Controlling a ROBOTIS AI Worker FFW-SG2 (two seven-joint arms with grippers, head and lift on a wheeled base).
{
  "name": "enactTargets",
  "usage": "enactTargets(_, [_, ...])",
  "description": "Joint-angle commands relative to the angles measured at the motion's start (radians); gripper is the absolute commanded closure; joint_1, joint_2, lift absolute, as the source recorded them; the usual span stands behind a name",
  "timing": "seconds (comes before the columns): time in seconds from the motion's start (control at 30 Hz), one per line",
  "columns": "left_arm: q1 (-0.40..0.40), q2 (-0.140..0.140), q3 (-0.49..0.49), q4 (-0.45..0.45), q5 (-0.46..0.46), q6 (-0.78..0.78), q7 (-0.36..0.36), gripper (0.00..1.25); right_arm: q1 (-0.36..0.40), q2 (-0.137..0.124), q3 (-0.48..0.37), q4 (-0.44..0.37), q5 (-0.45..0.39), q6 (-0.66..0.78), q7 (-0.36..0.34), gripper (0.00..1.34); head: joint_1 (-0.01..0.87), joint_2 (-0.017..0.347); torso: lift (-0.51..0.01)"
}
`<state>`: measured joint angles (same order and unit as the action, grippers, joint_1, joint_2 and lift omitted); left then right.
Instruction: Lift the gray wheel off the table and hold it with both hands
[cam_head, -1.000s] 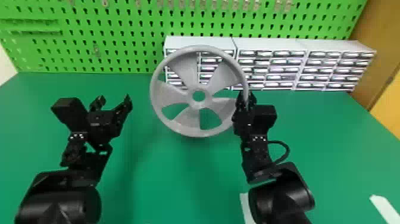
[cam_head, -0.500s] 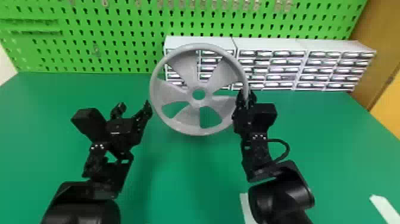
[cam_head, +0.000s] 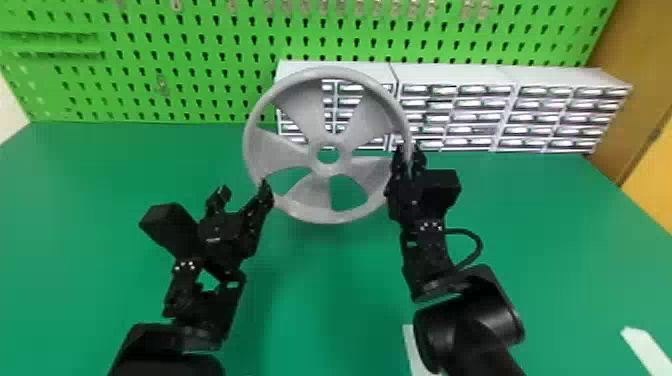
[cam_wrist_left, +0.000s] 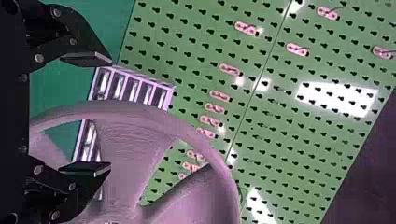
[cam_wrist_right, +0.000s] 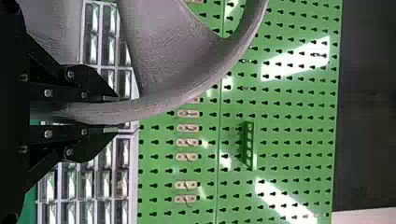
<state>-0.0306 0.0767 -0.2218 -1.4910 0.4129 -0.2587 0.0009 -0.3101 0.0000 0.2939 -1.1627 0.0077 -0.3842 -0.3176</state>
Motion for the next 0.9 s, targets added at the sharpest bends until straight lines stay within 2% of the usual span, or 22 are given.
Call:
enactTargets(0.0, [-0.014, 0.000, -0.016, 0.055, 0.017, -0.050, 0.004, 0.46, -0.003, 0.001, 0.004, 0.000, 0.000, -0.005, 0.000, 1.20, 0.711, 0.015, -0.098])
enactTargets(0.17, [-0.035, 0.000, -0.034, 0.115, 0.043, -0.116, 0.008, 0.47, -0.004, 0.001, 0.013, -0.002, 0.000, -0.010, 0.000, 1.20, 0.711, 0.015, -0.098])
enactTargets(0.37, [-0.071, 0.000, -0.077, 0.176, 0.060, -0.182, 0.064, 0.47, -0.004, 0.001, 0.019, -0.003, 0.005, -0.015, -0.003, 1.20, 0.711, 0.015, -0.098])
enactTargets(0.6, [-0.098, 0.000, -0.120, 0.213, 0.067, -0.226, 0.128, 0.48, -0.006, 0.001, 0.028, -0.003, 0.006, -0.018, -0.003, 1.20, 0.711, 0.015, -0.098])
enactTargets(0.87, [-0.123, -0.008, -0.160, 0.256, 0.078, -0.267, 0.160, 0.48, -0.009, 0.001, 0.033, -0.003, 0.008, -0.019, -0.005, 1.20, 0.711, 0.015, -0.098])
